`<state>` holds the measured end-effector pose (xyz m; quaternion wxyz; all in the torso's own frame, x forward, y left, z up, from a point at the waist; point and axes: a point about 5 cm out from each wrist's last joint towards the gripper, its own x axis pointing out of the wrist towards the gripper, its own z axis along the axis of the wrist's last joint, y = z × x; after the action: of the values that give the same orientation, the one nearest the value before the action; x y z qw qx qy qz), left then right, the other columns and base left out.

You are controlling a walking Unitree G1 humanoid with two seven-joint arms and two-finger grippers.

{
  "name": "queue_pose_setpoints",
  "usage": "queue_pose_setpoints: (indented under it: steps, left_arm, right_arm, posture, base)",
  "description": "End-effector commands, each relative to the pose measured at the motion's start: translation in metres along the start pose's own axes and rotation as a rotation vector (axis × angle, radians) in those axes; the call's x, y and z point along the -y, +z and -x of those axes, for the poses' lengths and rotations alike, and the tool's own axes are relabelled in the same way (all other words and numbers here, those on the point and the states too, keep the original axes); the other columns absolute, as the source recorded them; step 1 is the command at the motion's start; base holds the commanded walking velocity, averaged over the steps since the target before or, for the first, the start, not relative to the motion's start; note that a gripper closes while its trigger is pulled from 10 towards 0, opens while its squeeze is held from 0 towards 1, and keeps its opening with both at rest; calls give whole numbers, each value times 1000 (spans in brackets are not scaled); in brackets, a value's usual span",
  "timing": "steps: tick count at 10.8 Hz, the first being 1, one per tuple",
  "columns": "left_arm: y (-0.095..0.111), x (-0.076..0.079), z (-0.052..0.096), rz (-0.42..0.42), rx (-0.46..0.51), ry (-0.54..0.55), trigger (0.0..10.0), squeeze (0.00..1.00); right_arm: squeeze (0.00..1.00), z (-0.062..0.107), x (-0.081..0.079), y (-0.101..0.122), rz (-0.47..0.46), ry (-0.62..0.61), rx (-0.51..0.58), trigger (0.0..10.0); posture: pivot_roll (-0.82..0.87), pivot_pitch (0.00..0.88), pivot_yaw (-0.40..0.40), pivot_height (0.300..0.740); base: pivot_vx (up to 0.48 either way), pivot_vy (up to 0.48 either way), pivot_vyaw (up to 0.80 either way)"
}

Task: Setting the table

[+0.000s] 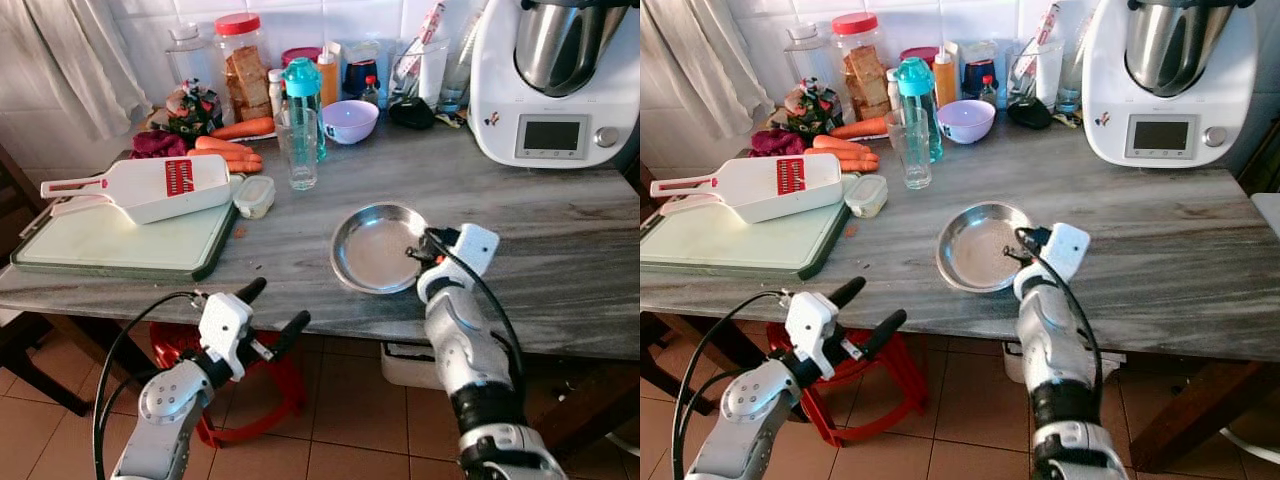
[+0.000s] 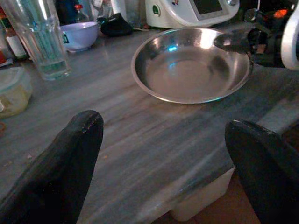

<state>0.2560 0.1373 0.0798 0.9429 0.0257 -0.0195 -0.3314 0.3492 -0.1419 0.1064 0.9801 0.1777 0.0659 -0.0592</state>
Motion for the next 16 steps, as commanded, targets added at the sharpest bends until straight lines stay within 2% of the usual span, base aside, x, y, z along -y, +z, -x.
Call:
queue_pose_setpoints:
  steps: [1, 2, 3, 4, 5, 6, 7, 10, 12, 14, 16]
  left_arm:
    - [-1, 0, 1, -13, -18, -23, 10000, 0]
    - [0, 2, -2, -13, -11, -42, 10000, 0]
    - [2, 3, -7, -14, -6, -53, 10000, 0]
    - [2, 4, -9, -13, -5, -57, 10000, 0]
    - [1, 6, -11, -10, -8, -65, 10000, 0]
    - [0, 7, -12, -9, -9, -68, 10000, 0]
    - [0, 8, -12, -7, -10, -70, 10000, 0]
    - [-2, 9, -13, -5, -15, -69, 10000, 0]
    - [-3, 9, -13, -3, -15, -65, 10000, 0]
    - [-2, 9, -14, -2, -12, -62, 10000, 0]
    - [-1, 10, -15, -2, -7, -62, 10000, 0]
  right_arm:
    - [0, -1, -5, -4, 17, -2, -30, 10000]
    - [0, -1, -4, -6, 18, -12, -43, 10000]
    - [216, -1, -2, -7, 19, -19, -58, 10000]
    - [286, -1, 0, -8, 24, -28, -63, 10000]
    - [518, 0, 5, -11, 21, -50, -85, 10000]
    - [902, 0, 6, -13, 25, -62, -106, 10000]
    - [1000, 1, 5, -14, 13, -47, -109, 10000]
    - [1000, 2, -3, -13, -7, -20, -108, 10000]
    - [1000, 3, -11, 1, 8, 21, -19, 10000]
    - [1000, 6, -15, 13, 4, 40, 24, 10000]
    - [1000, 15, -18, 21, 58, 74, 77, 10000]
  posture:
    - [77, 0, 83, 740]
    - [73, 0, 83, 740]
    - [64, 0, 81, 740]
    - [62, 0, 82, 740]
    - [57, 0, 83, 740]
    - [57, 0, 83, 740]
    - [58, 0, 83, 740]
    - [56, 0, 82, 740]
    - [53, 0, 82, 740]
    - [50, 0, 84, 740]
    - [47, 0, 85, 740]
  base:
    - [0, 0, 0]
    - [0, 0, 0]
    - [0, 0, 0]
    - [0, 0, 0]
    - [0, 0, 0]
    - [0, 0, 0]
    - [0, 0, 0]
    - [0, 0, 0]
    - [0, 0, 0]
    - [0, 0, 0]
    - [0, 0, 0]
